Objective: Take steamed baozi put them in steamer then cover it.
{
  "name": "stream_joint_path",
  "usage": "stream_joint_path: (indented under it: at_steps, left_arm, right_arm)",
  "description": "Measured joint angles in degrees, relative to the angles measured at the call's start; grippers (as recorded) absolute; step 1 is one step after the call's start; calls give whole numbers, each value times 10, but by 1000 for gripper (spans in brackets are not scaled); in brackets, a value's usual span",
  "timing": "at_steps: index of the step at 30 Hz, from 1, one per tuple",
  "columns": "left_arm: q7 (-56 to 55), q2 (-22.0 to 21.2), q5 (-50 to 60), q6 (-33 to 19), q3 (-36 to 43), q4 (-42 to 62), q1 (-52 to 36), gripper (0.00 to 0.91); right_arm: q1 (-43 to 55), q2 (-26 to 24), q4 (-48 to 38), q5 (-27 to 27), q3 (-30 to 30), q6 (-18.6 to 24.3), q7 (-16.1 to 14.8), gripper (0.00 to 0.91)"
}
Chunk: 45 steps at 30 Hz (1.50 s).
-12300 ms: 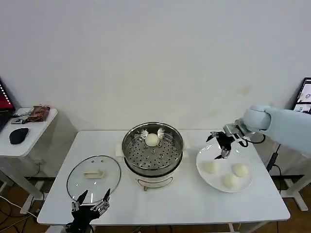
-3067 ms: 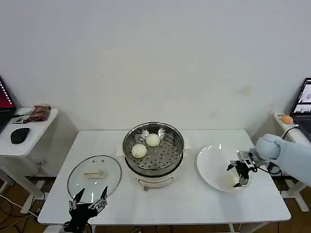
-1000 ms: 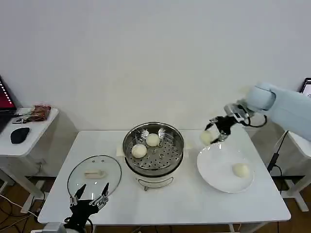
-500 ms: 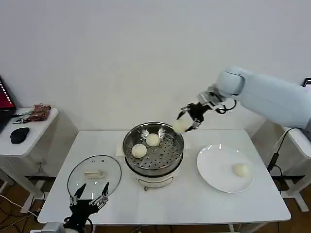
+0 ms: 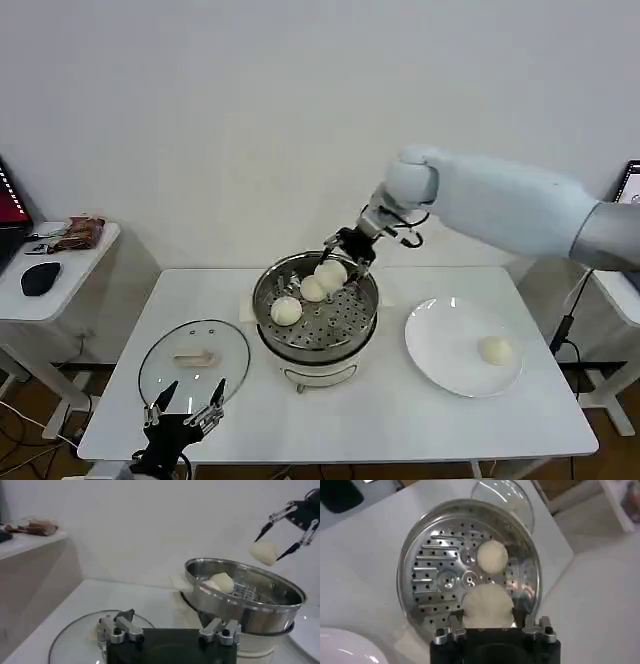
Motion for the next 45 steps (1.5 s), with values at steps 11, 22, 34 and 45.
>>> stream_joint_path:
  at_steps: [11,22,34,45]
  left_arm:
    - [0,0,0,0,0,-3,1,907]
    - [0,-1,-1,0,0,-3,0,907]
    - [0,-3,-1,0,0,-3,1,907]
    - [1,-3,-1,0,0,-3,2,907]
  right_arm:
    - [-6,16,32,-80,-4,47,12,675]
    - [-17,18,59,-151,-8,72,18,675]
    - [-33,28,70,-190,-9,78,20,675]
    - [-51,33,71,-208,-9,79,22,685]
